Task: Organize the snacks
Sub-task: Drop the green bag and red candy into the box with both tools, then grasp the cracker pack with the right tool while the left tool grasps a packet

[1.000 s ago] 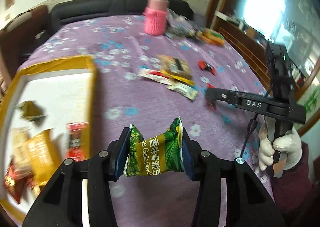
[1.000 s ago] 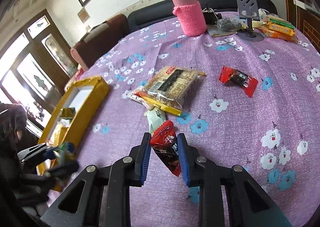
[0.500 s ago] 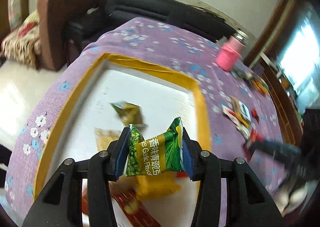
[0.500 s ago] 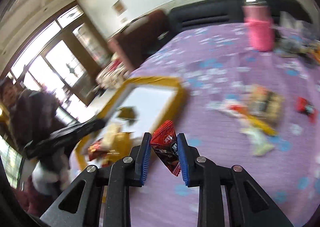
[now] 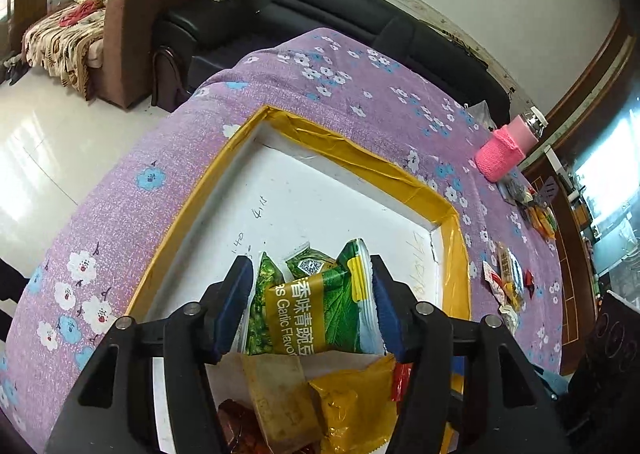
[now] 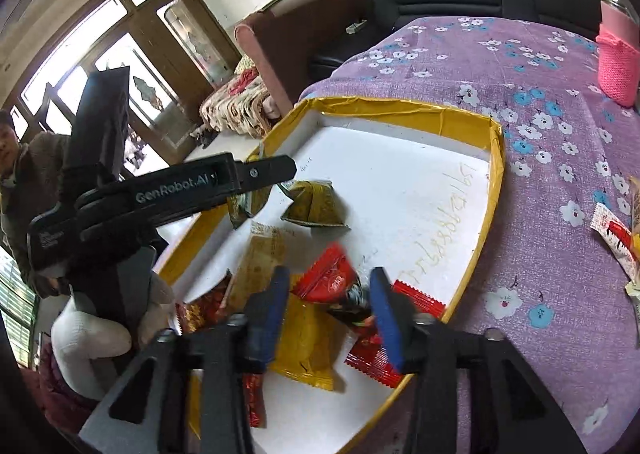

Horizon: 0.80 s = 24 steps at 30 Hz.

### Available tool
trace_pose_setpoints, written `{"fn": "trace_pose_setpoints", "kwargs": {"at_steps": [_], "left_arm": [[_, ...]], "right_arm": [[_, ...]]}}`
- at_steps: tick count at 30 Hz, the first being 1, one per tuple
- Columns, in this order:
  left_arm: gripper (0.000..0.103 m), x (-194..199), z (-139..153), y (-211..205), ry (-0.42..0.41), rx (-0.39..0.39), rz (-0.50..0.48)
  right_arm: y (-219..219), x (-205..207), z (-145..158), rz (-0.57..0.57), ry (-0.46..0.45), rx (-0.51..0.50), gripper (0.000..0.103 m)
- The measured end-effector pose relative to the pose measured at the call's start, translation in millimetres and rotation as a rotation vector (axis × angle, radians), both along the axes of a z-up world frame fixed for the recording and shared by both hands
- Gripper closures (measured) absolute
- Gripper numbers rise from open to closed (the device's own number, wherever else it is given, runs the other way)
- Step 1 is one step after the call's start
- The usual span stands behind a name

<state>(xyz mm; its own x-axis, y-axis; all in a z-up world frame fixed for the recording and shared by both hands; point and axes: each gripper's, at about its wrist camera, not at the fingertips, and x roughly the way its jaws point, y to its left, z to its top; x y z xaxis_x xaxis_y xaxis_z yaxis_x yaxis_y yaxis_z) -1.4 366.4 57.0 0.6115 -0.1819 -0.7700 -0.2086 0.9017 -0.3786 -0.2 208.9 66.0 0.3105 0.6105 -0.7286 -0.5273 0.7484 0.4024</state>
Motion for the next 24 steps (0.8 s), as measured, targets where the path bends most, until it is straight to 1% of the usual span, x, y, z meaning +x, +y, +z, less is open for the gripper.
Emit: {"fn": "trace_pose_setpoints", "kwargs": {"at_steps": [2,4,7,10,11,13,14,16,18,20,24], "left_arm": [[0.046,-1.0,1.1,-0.1,-0.006,-0.002,-0.001],[0.043,-3.3,1.9,0.8,-0.011,-0.029,-0.005],[0.043,-5.8,5.3,0.6,-0.019,-0.065,-0.008],[0.043,-13.5,18.5,-11.4,-0.043,-0.071,-0.037],[0.043,-16.0,23.0,-17.1,-0.052,-0.071,-0.051],[0.038,-18.5,28.8,-27.8,-0.059,-0.072,-0.069],[0.036,-19.8,31.3,-33.4,-0.061,-0.074,-0.075],[0.036,-21.0,34.5,-43.7,-0.062,-0.091,-0.087],[0.036,-18.8,36.2,-54.6,-0.056,-0.140,-0.108],[0.036,-15.4,37.3,-64.7,-0.049,-0.175,-0.130],[0.036,-12.9,39.9,-97.0,-0.035,-0.178,-0.190]], "right_arm": [[-5.8,-1.2,6.8,-0.011,-0.015,0.018,0.056],[-16.1,-2.8,13.2,-0.029,-0.035,0.021,0.055],[-45.0,-4.0,22.7,-0.079,-0.059,0.035,0.052],[-88.8,-3.3,29.5,-0.150,-0.073,0.055,0.052],[-109.2,-1.0,31.7,-0.190,-0.079,0.057,0.051],[-139.4,3.4,33.2,-0.248,-0.084,0.058,0.048],[-160.5,4.5,32.9,-0.291,-0.086,0.053,0.048],[-189.1,8.4,28.9,-0.354,-0.078,0.046,0.046],[-220.3,11.7,21.5,-0.419,-0.054,0.046,0.046],[-238.7,14.6,14.7,-0.452,-0.033,0.039,0.046],[-255.9,30.8,-1.0,-0.483,-0.009,0.002,0.046]]}}
